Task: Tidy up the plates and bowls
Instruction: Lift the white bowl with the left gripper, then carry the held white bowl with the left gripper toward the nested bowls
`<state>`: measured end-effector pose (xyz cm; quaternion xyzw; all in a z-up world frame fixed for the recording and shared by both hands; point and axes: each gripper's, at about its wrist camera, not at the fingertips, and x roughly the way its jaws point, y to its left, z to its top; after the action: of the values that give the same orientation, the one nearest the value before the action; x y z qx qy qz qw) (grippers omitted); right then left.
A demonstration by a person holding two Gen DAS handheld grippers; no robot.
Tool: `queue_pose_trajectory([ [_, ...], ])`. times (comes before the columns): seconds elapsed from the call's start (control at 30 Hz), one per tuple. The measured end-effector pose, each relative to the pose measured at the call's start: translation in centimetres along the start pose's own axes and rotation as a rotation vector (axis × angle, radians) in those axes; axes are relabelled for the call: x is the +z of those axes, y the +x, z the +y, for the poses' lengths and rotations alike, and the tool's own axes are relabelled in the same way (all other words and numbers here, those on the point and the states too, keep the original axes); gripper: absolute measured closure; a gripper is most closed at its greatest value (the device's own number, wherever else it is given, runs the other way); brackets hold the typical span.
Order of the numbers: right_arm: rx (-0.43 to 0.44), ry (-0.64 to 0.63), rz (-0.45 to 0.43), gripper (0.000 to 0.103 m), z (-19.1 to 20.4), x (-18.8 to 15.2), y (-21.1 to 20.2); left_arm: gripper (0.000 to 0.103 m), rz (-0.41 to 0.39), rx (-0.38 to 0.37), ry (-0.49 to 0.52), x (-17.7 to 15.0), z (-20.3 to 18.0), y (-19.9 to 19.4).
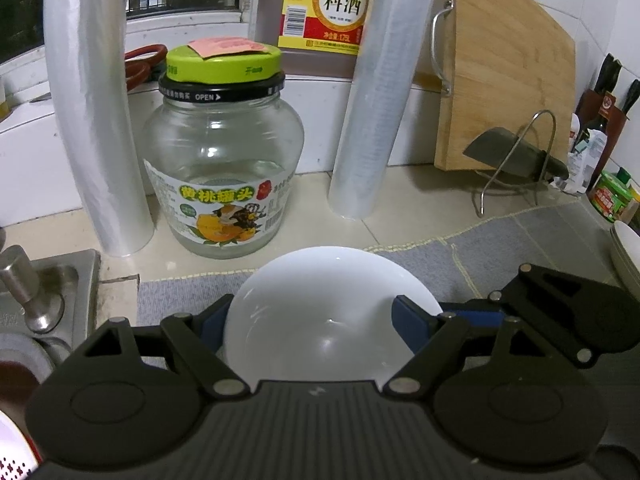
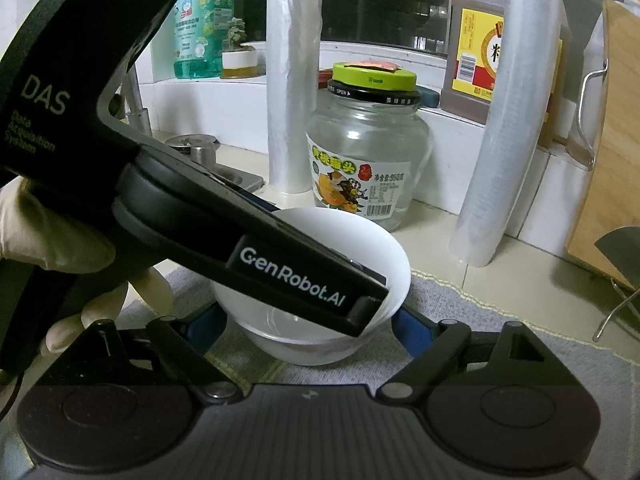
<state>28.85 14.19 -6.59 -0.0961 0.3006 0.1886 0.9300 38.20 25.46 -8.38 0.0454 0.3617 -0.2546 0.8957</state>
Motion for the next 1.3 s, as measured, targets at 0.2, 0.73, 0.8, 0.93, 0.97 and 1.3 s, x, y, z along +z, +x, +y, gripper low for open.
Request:
queue_pose_trajectory([
  [0.2, 0.007, -0.01, -0.003, 0.011, 0.2, 0.2, -0.9, 0.02, -0.004, -0.003, 0.002, -0.1, -0.4, -0.9],
  [0.73, 0.021, -0.036, -0.03, 0.011, 0.3, 0.4, -4.4, 0.02, -0.039, -0.012, 0.019, -0.2, -2.6, -4.6],
  [0.8, 0.021, -0.038, -0.034, 0.011, 0.3, 0.2, -4.9, 0.02, -0.043, -0.014, 0.017, -0.2, -3.0, -5.0],
  [0.93, 0.023, -0.042, -0.045, 0.011, 0.2, -0.2, -6.1, 0.02, -0.052, -0.009, 0.023, -0.3, -4.0, -6.0],
  [0.97, 0.023, -0.044, -0.047, 0.011, 0.2, -0.3, -6.5, 0.02, -0.054, -0.007, 0.026, -0.3, -4.3, -6.2],
  [1.3, 0.028, -0.063, -0.063, 0.011, -0.4, -1.6, -10.3, 0.02, -0.064, 0.001, 0.034, -0.6, -7.9, -8.2],
])
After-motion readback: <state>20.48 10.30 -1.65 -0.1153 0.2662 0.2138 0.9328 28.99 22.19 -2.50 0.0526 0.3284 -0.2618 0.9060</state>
